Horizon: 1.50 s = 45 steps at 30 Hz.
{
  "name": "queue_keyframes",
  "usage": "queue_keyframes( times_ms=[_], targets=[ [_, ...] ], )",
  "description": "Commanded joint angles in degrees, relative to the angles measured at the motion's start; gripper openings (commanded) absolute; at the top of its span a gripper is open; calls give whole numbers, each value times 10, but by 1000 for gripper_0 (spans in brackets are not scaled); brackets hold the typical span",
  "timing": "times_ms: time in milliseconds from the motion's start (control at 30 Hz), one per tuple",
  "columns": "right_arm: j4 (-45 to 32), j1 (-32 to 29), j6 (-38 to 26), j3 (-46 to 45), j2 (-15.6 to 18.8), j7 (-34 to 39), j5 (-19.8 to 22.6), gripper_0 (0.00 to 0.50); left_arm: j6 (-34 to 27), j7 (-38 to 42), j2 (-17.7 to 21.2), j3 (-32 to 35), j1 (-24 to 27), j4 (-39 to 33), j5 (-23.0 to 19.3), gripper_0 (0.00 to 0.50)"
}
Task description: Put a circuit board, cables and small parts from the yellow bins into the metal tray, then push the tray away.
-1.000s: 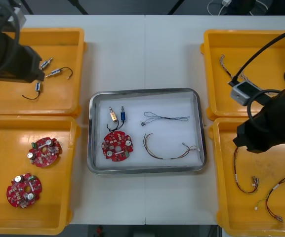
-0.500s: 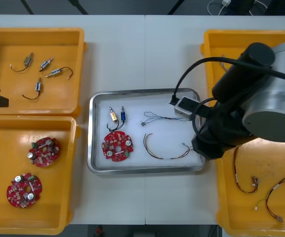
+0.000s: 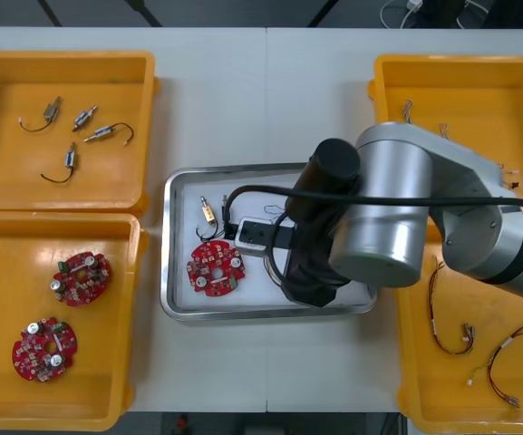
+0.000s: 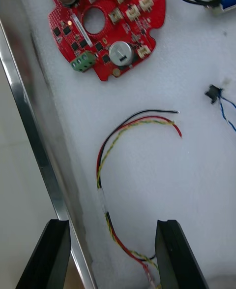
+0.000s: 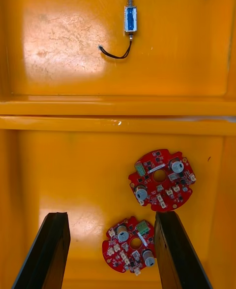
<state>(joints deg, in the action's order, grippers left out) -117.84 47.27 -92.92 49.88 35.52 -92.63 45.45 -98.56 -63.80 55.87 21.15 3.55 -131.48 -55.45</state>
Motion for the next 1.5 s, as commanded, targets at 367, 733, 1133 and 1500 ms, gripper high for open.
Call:
queue_keyframes(
  times_ms=[367, 733, 1133, 1500],
  targets=[
    [55, 49, 57, 150, -71, 1, -83, 500, 0, -40, 23, 50, -95, -55, -4, 500],
    [89, 49, 47, 181, -103, 8, -99, 500, -10, -34, 23, 59, -100, -60, -11, 500],
    [103, 42, 43, 200, -112, 16, -122, 107, -10, -34, 22, 58, -100, -60, -11, 500],
    [74, 43, 40, 200, -97, 11, -179, 0, -10, -34, 22, 58, -100, -60, -11, 500]
  ],
)
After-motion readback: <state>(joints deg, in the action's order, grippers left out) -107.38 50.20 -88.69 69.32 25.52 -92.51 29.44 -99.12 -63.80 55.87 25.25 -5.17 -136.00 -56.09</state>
